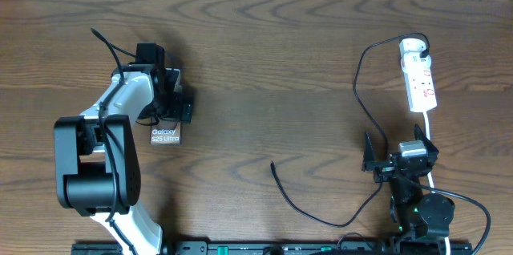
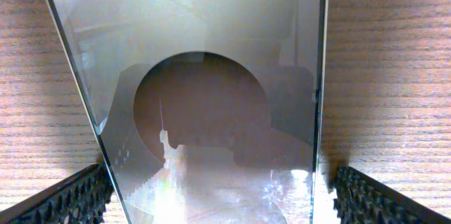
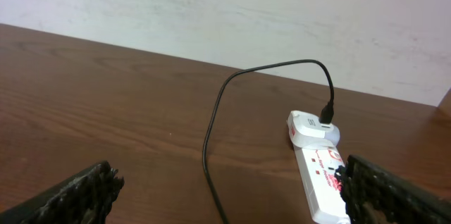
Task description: Plug charger to phone and switch on socket
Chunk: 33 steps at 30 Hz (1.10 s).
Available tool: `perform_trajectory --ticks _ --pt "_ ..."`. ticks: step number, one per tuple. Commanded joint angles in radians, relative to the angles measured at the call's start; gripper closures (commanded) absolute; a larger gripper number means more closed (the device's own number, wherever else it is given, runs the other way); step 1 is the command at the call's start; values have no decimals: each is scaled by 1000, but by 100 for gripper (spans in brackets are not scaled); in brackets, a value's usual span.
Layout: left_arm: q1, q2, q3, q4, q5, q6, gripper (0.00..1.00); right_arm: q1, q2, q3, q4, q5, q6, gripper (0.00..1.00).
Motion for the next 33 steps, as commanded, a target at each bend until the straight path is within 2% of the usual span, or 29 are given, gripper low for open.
perform_trajectory --ticks 1,10,21,33 --pt "0 115 -84 5 2 23 1 7 -6 -1 -5 0 -14 1" --pt "0 115 -85 5 2 22 0 7 -6 -1 -5 0 -14 1" --pt "0 115 -85 4 2 22 12 7 -6 -1 -5 0 -14 1" --pt "0 115 -85 5 2 22 17 7 -6 -1 -5 1 -14 1"
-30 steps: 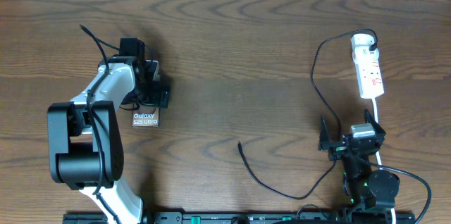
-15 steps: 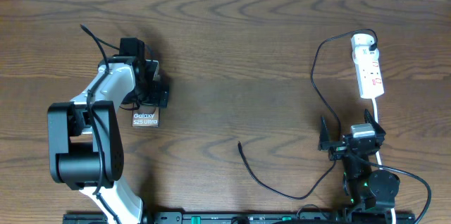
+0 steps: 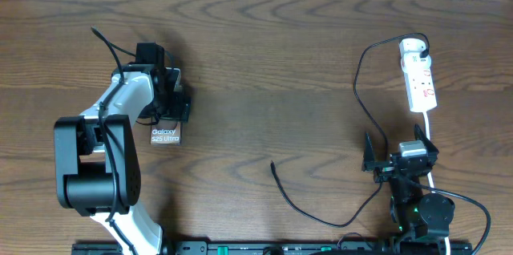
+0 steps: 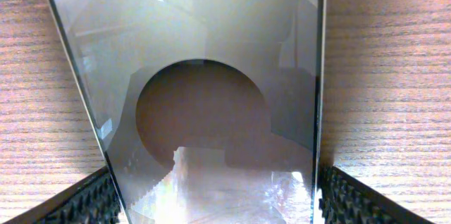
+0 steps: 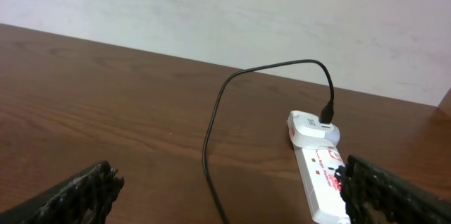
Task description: Plug charger to phone and switch on socket
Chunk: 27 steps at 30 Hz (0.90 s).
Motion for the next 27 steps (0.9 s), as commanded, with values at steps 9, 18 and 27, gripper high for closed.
perform_trajectory --ticks 9,18,27 --pt "-1 115 -85 -4 2 16 21 7 -6 -1 -5 0 -14 1" --pt "-1 115 -85 -4 2 16 23 7 -6 -1 -5 0 -14 1" --pt "-1 115 -85 -4 2 16 39 7 -6 -1 -5 1 -14 1"
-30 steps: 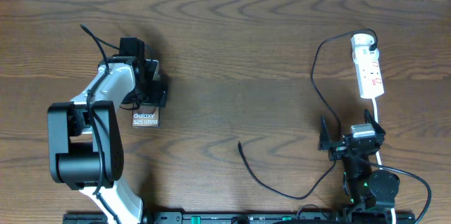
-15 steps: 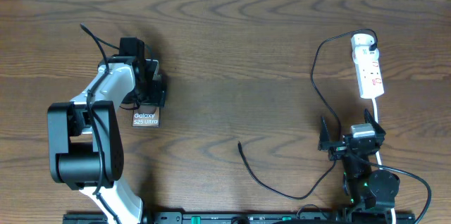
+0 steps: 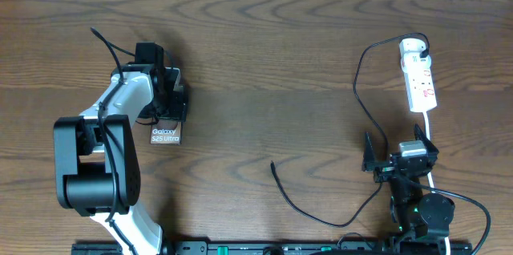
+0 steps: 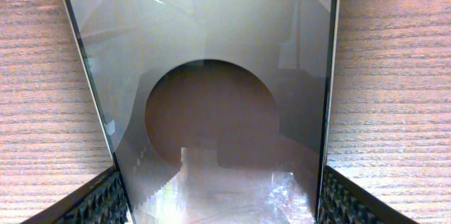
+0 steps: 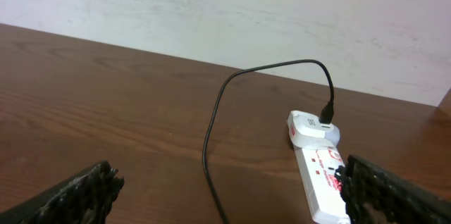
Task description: Plug charger to phone and switch on socket
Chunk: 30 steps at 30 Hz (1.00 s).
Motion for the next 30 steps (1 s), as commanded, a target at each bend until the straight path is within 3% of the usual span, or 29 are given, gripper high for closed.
perform_trajectory --ticks 1,4,6,14,20,22,23,30 --pt "-3 116 -85 -6 -2 16 41 7 -6 -1 -5 1 -14 1" --pt "-3 116 -85 -6 -2 16 47 7 -6 -1 -5 1 -14 1" --pt "-3 116 -85 -6 -2 16 57 7 -6 -1 -5 1 -14 1" --pt "-3 116 -85 -5 -2 17 71 7 -6 -1 -5 1 -14 1" --pt "-3 116 -85 -6 -2 17 73 7 -6 -1 -5 1 -14 1" --pt "-3 116 -85 -6 -2 17 81 7 -7 -1 -5 1 -14 1" --pt "-3 116 -85 -6 -2 17 92 7 -6 -1 -5 1 -14 1" --pt "-3 116 -85 -5 -2 16 93 7 -6 -1 -5 1 -14 1"
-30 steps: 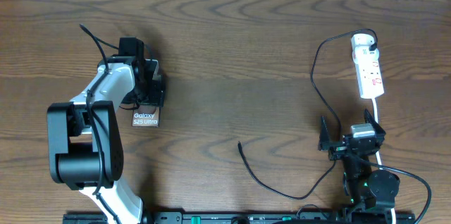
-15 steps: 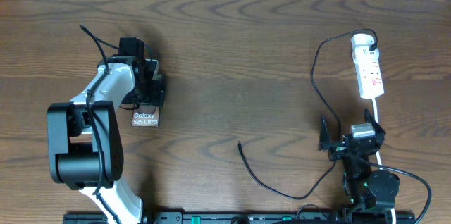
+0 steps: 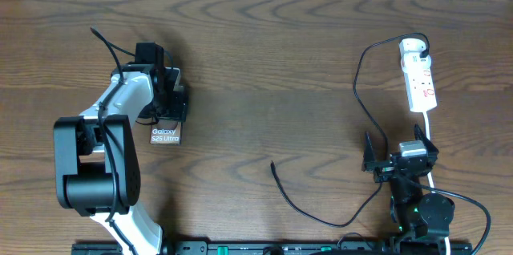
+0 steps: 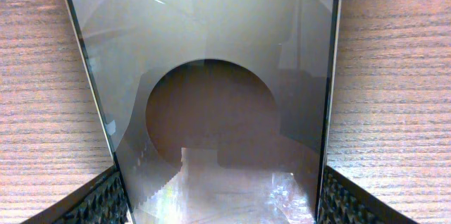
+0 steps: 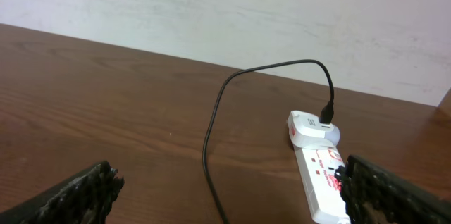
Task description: Plug charger to phone and switch on socket
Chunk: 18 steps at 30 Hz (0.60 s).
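Note:
The phone (image 4: 211, 76) lies face up on the wooden table, its dark glass filling the left wrist view. My left gripper (image 4: 218, 199) is shut on it, one pad (image 4: 106, 199) pressed to each long edge. Overhead, the left gripper (image 3: 166, 104) covers the phone's upper part and only the white "Galaxy S25 Ultra" label end (image 3: 165, 135) shows. The black charger cable (image 3: 361, 103) runs from the white adapter (image 3: 412, 45), plugged into the white socket strip (image 3: 420, 82), to its free plug (image 3: 272, 164) at mid-table. My right gripper (image 3: 401, 159) stands open at the near right, holding nothing.
In the right wrist view the socket strip (image 5: 320, 182) and the cable (image 5: 211, 139) lie ahead of the open right gripper (image 5: 229, 196), with a pale wall (image 5: 246, 13) behind the table's far edge. The cable loops on the table between phone and strip.
At first my left fingers stood a little apart from the phone's long edges. A second later they had drawn in to the edges, and by the last earlier moment the pads pressed against both sides. The right arm, cable and socket strip stayed where they were.

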Available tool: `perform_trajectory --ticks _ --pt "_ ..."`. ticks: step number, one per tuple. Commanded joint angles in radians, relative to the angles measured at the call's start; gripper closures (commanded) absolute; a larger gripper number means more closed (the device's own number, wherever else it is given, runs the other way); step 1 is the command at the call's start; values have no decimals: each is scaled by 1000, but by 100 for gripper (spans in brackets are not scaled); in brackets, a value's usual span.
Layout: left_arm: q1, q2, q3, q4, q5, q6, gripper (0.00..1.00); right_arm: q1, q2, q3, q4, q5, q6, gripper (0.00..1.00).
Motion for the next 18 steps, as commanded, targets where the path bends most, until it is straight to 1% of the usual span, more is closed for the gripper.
perform_trajectory --ticks 1,5,10,18 --pt "-3 116 -84 -5 -2 16 93 7 -6 -1 -5 1 -14 1" --pt "-3 116 -78 -3 -2 15 92 7 -6 -1 -5 0 -14 1" --pt "-3 111 -1 -51 29 -10 93 7 -6 -1 -5 0 -14 1" --pt "-3 14 151 -147 51 -57 93 7 -6 -1 -5 0 -14 1"
